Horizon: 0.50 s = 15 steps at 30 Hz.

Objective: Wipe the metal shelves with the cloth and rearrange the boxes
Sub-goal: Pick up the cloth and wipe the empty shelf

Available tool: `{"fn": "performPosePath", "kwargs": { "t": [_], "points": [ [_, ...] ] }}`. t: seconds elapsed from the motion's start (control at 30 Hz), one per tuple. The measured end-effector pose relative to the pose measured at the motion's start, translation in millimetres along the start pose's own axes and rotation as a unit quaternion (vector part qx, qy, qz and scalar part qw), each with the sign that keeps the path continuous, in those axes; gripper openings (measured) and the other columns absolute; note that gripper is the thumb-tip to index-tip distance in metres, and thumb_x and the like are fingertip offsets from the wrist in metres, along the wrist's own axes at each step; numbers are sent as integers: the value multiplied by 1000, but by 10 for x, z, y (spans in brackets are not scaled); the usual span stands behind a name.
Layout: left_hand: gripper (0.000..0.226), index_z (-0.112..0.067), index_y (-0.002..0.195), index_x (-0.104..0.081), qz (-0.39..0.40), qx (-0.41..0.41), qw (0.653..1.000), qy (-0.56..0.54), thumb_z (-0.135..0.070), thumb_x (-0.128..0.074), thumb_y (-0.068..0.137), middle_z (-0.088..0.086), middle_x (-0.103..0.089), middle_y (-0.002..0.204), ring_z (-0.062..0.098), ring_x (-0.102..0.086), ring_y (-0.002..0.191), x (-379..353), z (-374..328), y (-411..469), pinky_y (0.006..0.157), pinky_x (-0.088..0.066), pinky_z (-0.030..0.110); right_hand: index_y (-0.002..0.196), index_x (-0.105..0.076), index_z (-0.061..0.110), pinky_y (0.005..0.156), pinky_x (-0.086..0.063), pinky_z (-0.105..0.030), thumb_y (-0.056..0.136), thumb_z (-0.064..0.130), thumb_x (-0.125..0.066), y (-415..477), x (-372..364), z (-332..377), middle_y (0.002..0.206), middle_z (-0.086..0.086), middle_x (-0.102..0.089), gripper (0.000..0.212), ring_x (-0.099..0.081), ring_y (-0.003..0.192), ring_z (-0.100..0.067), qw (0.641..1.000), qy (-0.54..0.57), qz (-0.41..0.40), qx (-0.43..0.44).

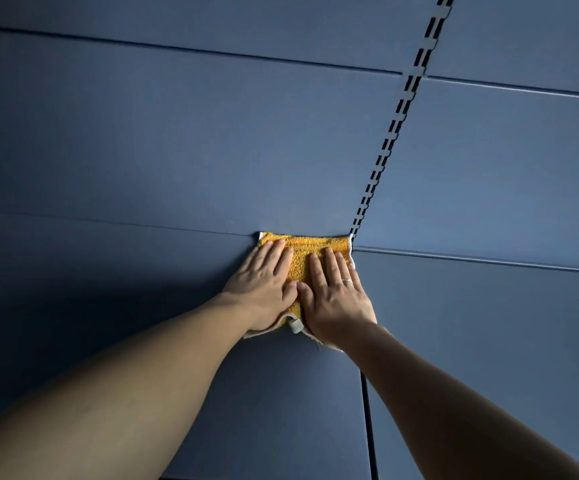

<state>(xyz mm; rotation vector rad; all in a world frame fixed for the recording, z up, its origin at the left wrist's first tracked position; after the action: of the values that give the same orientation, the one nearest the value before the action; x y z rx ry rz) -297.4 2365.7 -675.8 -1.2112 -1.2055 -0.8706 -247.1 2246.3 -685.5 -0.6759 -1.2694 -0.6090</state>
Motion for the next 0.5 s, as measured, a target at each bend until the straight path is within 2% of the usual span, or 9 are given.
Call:
{"fn": "performPosePath", "kwargs": {
  "t": [0.2, 0.37, 0.5],
  "points": [
    [69, -14, 160, 12, -25, -17, 999, 18, -49, -13, 106, 7, 19, 168, 22, 18, 154, 28, 32, 29, 126, 5, 40, 162, 3, 15, 126, 12, -42, 79, 63, 20, 81, 25, 3, 169, -13, 13, 98, 17, 155, -27, 1000, -6, -3, -3],
    [69, -12, 160, 11, -36, -18, 999, 25, -46, -13, 106, 9, 18, 168, 22, 17, 154, 45, 31, -21, 126, 6, 39, 162, 4, 14, 126, 11, -45, 104, 55, -6, 81, 16, 44, 169, -14, 14, 72, 17, 155, -27, 999, -27, 14, -23],
    [68, -12, 160, 11, -37, -14, 999, 25, -44, -15, 107, 8, 18, 168, 21, 17, 154, 44, 135, -54, 126, 7, 38, 162, 4, 11, 125, 12, -45, 101, 54, -3, 87, 47, 211, 168, -16, 13, 75, 16, 156, -30, 999, -27, 12, -37]
  ]
}}
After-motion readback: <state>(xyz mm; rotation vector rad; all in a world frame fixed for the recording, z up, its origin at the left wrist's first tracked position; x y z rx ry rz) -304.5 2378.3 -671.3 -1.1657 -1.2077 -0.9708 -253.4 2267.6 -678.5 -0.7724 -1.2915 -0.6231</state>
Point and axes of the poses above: each hand's wrist, its own y-axis towards the middle knuckle, its own x-axis out of the back of the hand, z = x × y, the point moved 7 cm from there along y, towards the middle knuckle
